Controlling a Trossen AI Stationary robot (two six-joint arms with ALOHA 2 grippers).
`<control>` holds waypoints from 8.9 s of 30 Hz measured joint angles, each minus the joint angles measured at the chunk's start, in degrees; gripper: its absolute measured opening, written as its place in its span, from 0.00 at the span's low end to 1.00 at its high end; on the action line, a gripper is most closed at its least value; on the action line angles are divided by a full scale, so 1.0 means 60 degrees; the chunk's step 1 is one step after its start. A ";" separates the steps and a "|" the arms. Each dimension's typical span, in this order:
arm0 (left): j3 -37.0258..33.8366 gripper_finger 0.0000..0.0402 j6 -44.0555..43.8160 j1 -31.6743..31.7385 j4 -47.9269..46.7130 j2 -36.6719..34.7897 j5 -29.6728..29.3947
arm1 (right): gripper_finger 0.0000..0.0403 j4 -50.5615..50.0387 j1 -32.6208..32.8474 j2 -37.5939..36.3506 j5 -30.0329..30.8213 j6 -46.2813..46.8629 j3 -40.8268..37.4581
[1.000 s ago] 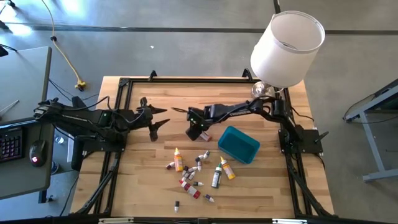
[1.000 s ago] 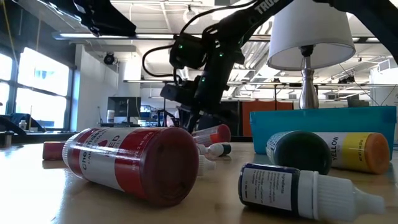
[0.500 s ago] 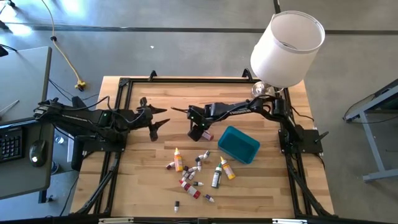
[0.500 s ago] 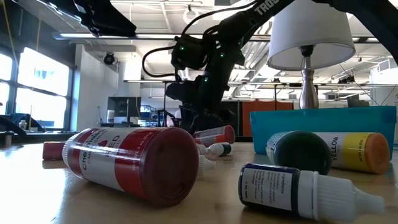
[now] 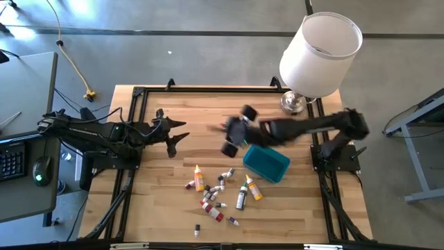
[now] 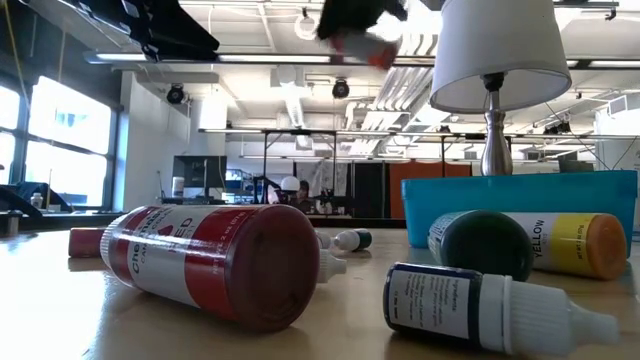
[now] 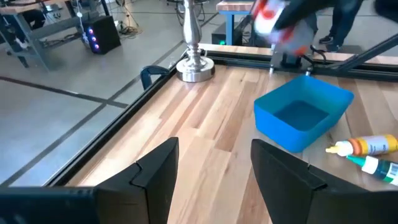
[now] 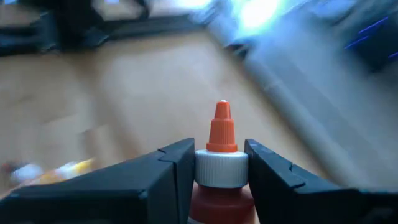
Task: Pick & Place food coloring
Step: Put the large orange food coloring bottle into the blue bin
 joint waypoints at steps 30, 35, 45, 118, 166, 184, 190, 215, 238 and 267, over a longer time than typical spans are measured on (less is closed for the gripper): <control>0.0000 0.49 -0.0217 0.0000 0.0089 0.0000 0.0096 | 0.29 1.6072 0.0574 -0.0338 0.1617 -0.1815 -1.1128; 0.0000 0.49 -0.0217 0.0000 0.0050 0.0000 0.0096 | 0.29 1.7294 0.0539 -0.0071 0.1613 -0.2962 -1.1112; 0.0000 0.49 -0.0255 0.0000 -0.0296 0.0000 0.0092 | 0.29 1.8426 0.0773 -0.0071 0.0982 -0.2240 -1.2206; -0.0004 0.49 -0.0971 0.0000 -0.0355 0.0004 0.0111 | 0.28 1.5492 -0.2267 -0.1150 -0.4692 -0.2673 -1.1666; -0.0007 0.49 -0.0986 -0.0004 -0.0417 0.0066 0.0111 | 0.29 2.0620 -0.2858 0.1928 -0.5724 -0.2981 -1.1637; -0.0007 0.49 -0.0971 -0.0004 -0.0442 0.0066 0.0125 | 0.30 2.0590 -0.3851 0.2020 -0.7146 -0.2463 -1.1423; -0.0006 0.49 -0.0972 -0.0004 -0.0420 0.0066 0.0125 | 0.31 2.0611 -0.3858 0.1986 -0.7116 -0.2068 -1.2015; -0.0004 0.49 -0.1004 -0.0004 -0.0402 0.0066 0.0096 | 0.31 1.6587 -0.3854 -0.1408 -0.6859 -0.2669 -1.2521; -0.0004 0.49 -0.1007 -0.0004 -0.0409 0.0066 0.0096 | 0.31 1.1113 -0.3854 -0.4799 -0.6930 -0.1627 -1.2521; -0.0004 0.49 -0.1011 -0.0001 -0.0345 0.0066 0.0092 | 0.31 0.6599 -0.3851 -0.9509 -0.6311 -0.1598 -1.2521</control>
